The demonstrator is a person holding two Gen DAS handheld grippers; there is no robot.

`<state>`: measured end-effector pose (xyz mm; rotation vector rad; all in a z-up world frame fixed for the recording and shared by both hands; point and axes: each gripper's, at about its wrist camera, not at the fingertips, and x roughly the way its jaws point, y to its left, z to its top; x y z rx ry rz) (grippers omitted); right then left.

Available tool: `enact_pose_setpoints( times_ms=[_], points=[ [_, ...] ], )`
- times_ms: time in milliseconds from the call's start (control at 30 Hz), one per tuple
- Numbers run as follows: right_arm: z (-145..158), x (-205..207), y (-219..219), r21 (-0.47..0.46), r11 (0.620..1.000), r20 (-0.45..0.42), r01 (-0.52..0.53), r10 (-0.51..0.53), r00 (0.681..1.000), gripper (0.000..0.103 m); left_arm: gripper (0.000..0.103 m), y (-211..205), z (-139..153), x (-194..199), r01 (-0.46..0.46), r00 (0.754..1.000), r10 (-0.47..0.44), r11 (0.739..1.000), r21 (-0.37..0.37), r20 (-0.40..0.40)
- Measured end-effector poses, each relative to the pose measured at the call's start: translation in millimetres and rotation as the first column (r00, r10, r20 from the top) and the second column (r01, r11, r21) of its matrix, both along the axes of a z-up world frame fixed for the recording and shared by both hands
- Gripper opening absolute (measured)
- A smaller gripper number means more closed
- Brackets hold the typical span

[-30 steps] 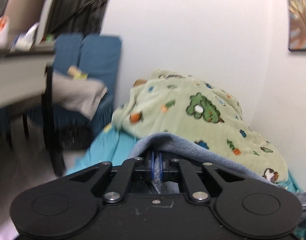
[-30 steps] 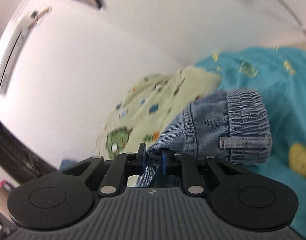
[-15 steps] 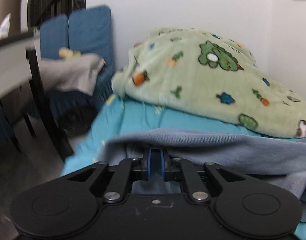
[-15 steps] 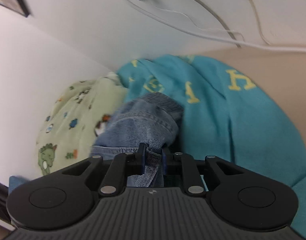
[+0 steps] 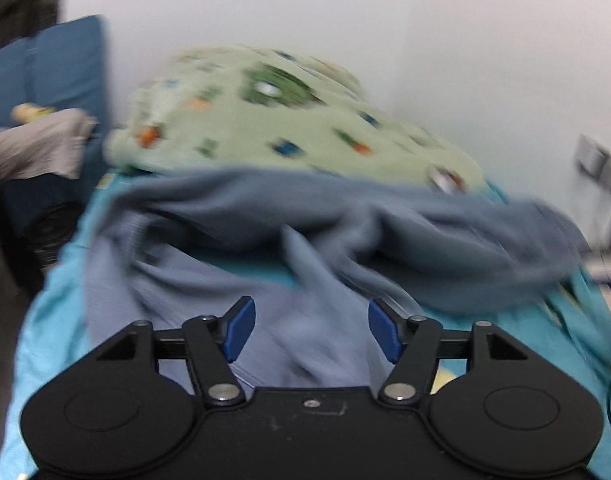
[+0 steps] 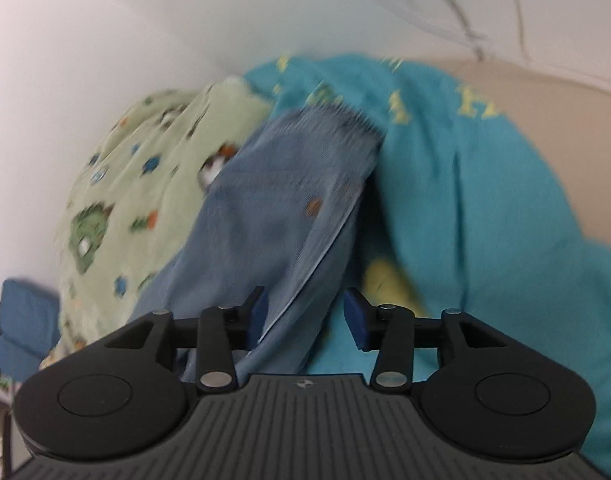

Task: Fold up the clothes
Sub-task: 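Grasp the denim fabric with the left gripper while the right gripper holds, then grasp the jacket pocket edge with the right gripper while the left grips denim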

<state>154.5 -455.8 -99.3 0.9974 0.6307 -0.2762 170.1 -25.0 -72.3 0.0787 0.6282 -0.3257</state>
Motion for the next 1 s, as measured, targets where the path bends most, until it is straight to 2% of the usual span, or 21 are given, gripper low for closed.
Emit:
enact_pose_setpoints(
  times_ms=[67,133,233,333,433,533,567,633,667,700,800,867,1000],
  points=[
    [0,-2,9,0.042,0.999,0.016,-0.017,0.016,1.000,0.059,0.060,-17,-18,-2,0.039,0.998,-0.037,0.998,0.049,-0.043],
    [-1,-3,15,0.065,0.998,0.028,-0.013,0.011,1.000,0.063,0.060,-24,-33,2,0.037,0.997,-0.032,0.997,0.067,-0.072],
    [-5,6,23,0.061,0.998,0.025,-0.020,0.019,1.000,0.065,0.062,-22,-50,16,-0.008,0.993,0.013,0.999,0.047,-0.116],
    [-18,19,32,0.105,0.994,0.011,-0.011,0.010,1.000,0.068,0.066,-17,-60,27,-0.029,0.990,0.029,1.000,0.003,-0.138],
    [-30,32,42,0.125,0.992,-0.014,0.005,-0.003,1.000,0.068,0.067,-18,-69,32,-0.020,0.990,0.019,1.000,-0.009,-0.142],
    [-42,42,43,0.091,0.995,-0.028,0.049,-0.047,0.999,0.067,0.067,-23,-79,38,0.010,0.988,-0.008,1.000,0.012,-0.152],
    [-46,45,41,0.076,0.995,-0.032,0.059,-0.057,0.998,0.066,0.064,-24,-81,41,0.023,0.988,-0.018,0.999,0.027,-0.155],
    [-54,50,38,0.050,0.996,-0.039,0.080,-0.078,0.996,0.059,0.039,-21,-81,47,0.017,0.987,-0.013,1.000,0.021,-0.159],
    [-59,50,34,0.059,0.994,-0.039,0.095,-0.093,0.995,0.054,0.029,-18,-79,50,-0.002,0.987,0.004,1.000,0.014,-0.161],
    [-62,49,31,0.075,0.991,-0.028,0.112,-0.110,0.994,0.040,0.015,-14,-77,53,-0.018,0.985,0.017,1.000,-0.008,-0.172],
    [-60,47,28,0.054,0.992,-0.021,0.112,-0.111,0.994,0.014,0.011,0,-60,49,-0.054,0.981,0.040,0.996,-0.069,-0.188],
    [-56,45,28,0.045,0.994,0.004,0.100,-0.100,0.995,0.007,0.011,14,-37,40,-0.088,0.981,0.066,0.989,-0.116,-0.181],
    [-47,31,24,0.073,0.993,0.042,0.094,-0.097,0.994,0.006,0.011,52,21,22,-0.141,0.982,0.107,0.965,-0.223,-0.158]
  ],
)
